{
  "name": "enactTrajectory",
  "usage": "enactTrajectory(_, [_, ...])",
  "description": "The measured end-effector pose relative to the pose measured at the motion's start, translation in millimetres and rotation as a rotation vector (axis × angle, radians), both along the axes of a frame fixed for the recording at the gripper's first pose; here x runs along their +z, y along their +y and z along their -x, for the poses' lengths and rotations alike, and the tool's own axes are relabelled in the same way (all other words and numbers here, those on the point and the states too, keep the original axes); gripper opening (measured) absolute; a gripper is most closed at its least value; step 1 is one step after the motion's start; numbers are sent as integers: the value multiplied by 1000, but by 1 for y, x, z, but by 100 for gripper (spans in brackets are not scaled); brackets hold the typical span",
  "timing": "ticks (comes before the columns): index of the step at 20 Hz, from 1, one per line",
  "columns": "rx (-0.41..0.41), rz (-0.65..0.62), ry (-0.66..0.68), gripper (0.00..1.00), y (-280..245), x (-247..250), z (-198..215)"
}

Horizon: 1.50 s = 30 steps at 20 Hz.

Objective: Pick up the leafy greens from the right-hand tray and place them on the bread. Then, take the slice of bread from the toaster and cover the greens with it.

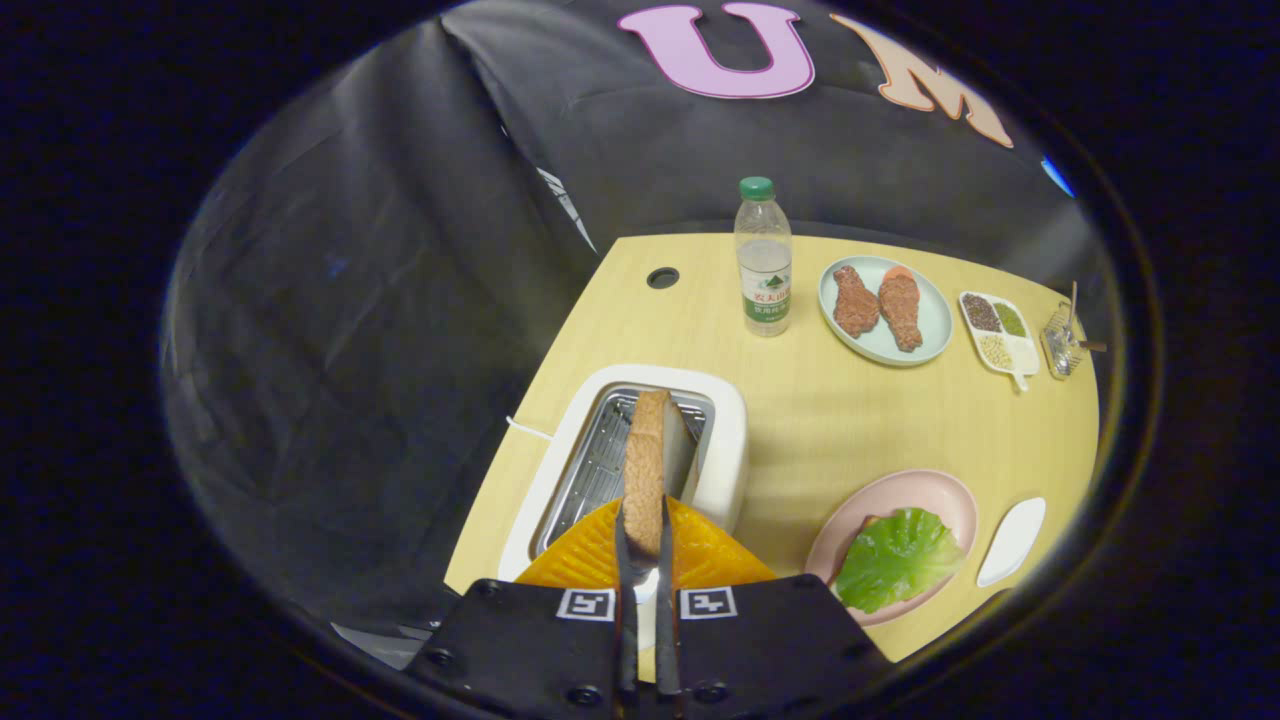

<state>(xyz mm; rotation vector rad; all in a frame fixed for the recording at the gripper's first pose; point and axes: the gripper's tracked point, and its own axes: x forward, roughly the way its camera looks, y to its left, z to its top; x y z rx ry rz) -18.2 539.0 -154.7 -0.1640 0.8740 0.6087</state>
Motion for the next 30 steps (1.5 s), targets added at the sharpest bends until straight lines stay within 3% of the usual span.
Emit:
enactTrajectory(8, [-60, -169, -36, 9, -36, 66, -12])
enactTrajectory(13, [-134, -207, -33, 9, -92, 72, -29])
enactTrajectory(20, [-263, -209, 105, 9, -189, -3, -35])
enactTrajectory(30, [-326, -227, 183, 10, -244, -71, -44])
